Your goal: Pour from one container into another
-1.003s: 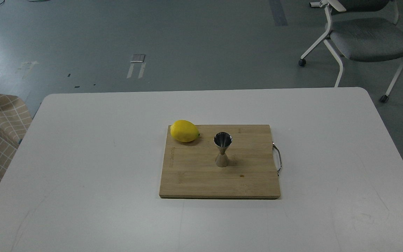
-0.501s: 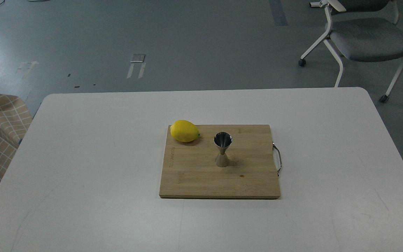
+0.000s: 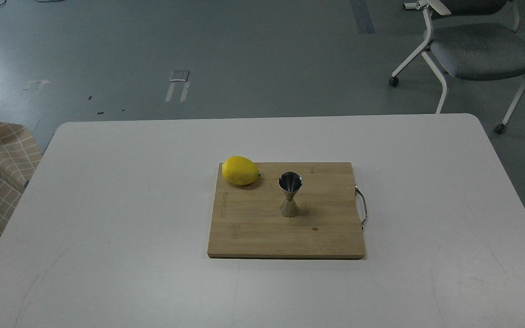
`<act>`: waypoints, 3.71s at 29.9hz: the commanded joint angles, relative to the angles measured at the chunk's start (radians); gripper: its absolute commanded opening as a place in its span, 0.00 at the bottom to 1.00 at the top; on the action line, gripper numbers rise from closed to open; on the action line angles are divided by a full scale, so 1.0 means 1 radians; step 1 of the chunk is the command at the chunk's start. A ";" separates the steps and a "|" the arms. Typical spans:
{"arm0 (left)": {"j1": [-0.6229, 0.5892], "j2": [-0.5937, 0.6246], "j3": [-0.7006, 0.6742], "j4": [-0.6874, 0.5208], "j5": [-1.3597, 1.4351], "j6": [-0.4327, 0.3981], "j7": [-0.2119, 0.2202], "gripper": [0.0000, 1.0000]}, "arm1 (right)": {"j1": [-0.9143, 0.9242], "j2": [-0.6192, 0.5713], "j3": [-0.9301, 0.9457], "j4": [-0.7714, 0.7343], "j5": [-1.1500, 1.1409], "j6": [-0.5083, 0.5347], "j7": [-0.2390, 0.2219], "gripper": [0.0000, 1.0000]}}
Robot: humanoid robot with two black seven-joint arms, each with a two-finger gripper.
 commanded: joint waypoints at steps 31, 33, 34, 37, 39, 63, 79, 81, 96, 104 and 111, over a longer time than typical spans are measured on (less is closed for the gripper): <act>0.000 0.000 0.000 0.000 0.000 0.000 0.000 0.99 | 0.000 0.000 0.000 0.000 0.000 0.000 0.000 1.00; 0.000 0.000 0.000 0.000 0.000 0.000 0.000 0.99 | 0.000 0.000 0.000 0.000 0.000 0.000 0.000 1.00; 0.000 0.000 0.000 0.000 0.000 0.000 0.000 0.99 | 0.000 0.000 0.000 0.000 0.000 0.000 0.000 1.00; 0.000 0.000 0.000 0.000 0.000 0.002 0.000 0.99 | 0.000 0.000 0.000 0.000 0.000 0.000 0.000 1.00; 0.000 0.000 0.000 0.000 0.000 0.000 0.000 0.99 | 0.000 0.000 0.000 0.000 0.000 0.000 0.000 1.00; 0.000 0.000 0.000 0.000 0.000 0.000 0.000 0.99 | 0.000 0.000 0.000 0.000 0.000 0.000 0.000 1.00; 0.000 0.000 0.000 0.000 0.000 0.000 0.000 0.99 | 0.000 0.000 0.000 0.000 0.000 0.000 0.000 1.00; 0.000 0.000 0.000 0.000 0.000 0.000 0.000 0.99 | 0.000 0.000 0.000 0.000 0.000 0.000 0.000 1.00; 0.000 0.000 0.000 0.000 0.000 0.000 0.000 0.99 | 0.000 0.000 0.000 0.000 0.000 0.000 0.000 1.00; 0.000 0.000 0.000 0.000 0.000 0.000 0.000 0.99 | 0.000 0.000 0.000 0.000 0.000 0.000 0.000 1.00; 0.000 0.000 0.000 0.000 0.000 0.000 0.000 0.99 | 0.000 0.000 0.000 0.000 0.000 0.000 0.000 1.00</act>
